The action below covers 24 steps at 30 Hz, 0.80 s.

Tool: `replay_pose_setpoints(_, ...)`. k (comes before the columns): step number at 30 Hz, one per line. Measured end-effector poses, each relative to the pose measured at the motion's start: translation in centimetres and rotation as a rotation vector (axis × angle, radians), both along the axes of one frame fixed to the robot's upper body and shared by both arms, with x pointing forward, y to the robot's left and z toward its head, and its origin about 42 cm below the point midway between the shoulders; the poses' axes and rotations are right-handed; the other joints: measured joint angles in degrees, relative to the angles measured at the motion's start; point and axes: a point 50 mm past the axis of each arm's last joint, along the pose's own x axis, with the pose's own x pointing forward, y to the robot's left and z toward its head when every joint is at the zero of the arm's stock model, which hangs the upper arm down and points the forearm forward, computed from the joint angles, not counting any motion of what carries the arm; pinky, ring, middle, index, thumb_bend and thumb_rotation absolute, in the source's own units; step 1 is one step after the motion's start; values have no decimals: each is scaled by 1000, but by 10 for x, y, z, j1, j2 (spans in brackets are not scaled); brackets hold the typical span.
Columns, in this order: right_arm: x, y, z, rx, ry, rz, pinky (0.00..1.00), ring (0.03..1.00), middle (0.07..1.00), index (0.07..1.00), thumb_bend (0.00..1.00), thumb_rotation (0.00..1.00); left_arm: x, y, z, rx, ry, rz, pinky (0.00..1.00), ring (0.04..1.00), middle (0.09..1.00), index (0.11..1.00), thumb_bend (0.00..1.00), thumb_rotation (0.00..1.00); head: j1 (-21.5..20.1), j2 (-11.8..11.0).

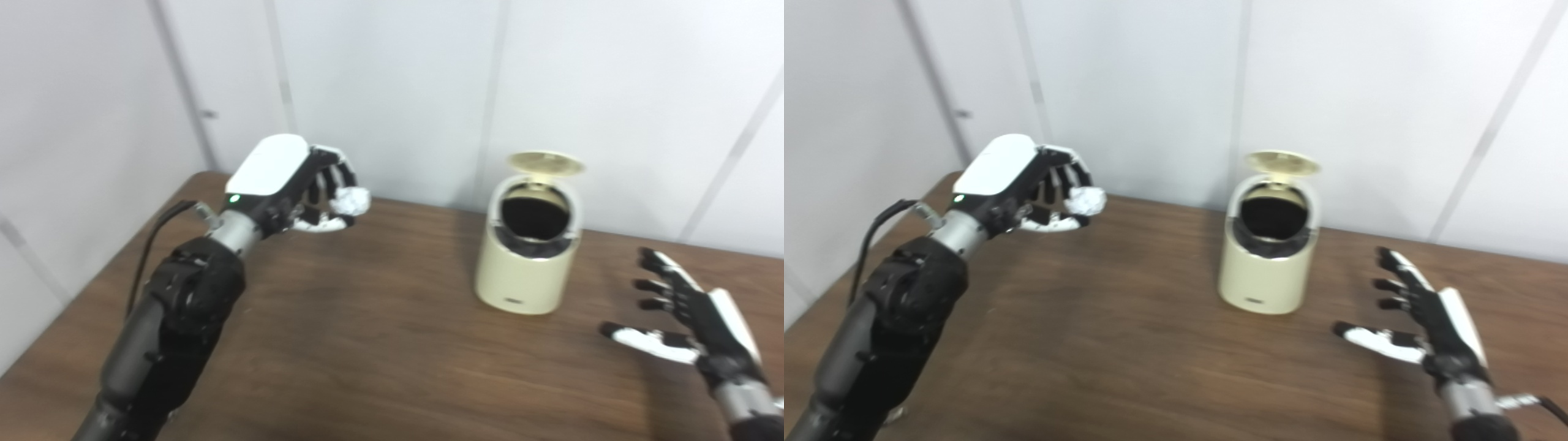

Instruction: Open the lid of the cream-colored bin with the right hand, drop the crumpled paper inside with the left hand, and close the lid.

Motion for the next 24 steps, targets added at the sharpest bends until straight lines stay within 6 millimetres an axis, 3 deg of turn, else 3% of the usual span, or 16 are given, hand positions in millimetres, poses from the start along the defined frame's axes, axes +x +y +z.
replay_pose_setpoints(8, 3, 7, -11, -37, -15, 19, 629, 779, 876, 872, 661, 296, 15, -24, -5, -35, -14, -42, 286, 369, 467, 536, 498, 0, -43, -10)
replay_pose_setpoints(13, 3, 12, -14, -43, -17, 12, 625, 783, 884, 878, 657, 295, 21, -40, -10, -77, 1, -59, 231, 347, 454, 541, 495, 0, -55, -15)
replay_pose_setpoints(18, 2, 19, -15, -39, -12, 22, 636, 787, 887, 892, 659, 309, 32, -51, -15, -83, 6, -66, 268, 357, 466, 541, 496, 0, -76, -23)
replay_pose_setpoints(21, 3, 19, -17, -48, -8, 21, 644, 791, 892, 899, 669, 331, 39, -54, -21, -101, 5, -80, 240, 345, 453, 541, 494, 0, -84, -27)
replay_pose_setpoints(24, 3, 19, -19, -54, -1, 21, 644, 796, 897, 903, 674, 347, 46, -64, -29, -114, 7, -107, 284, 366, 465, 541, 497, 0, -90, -30)
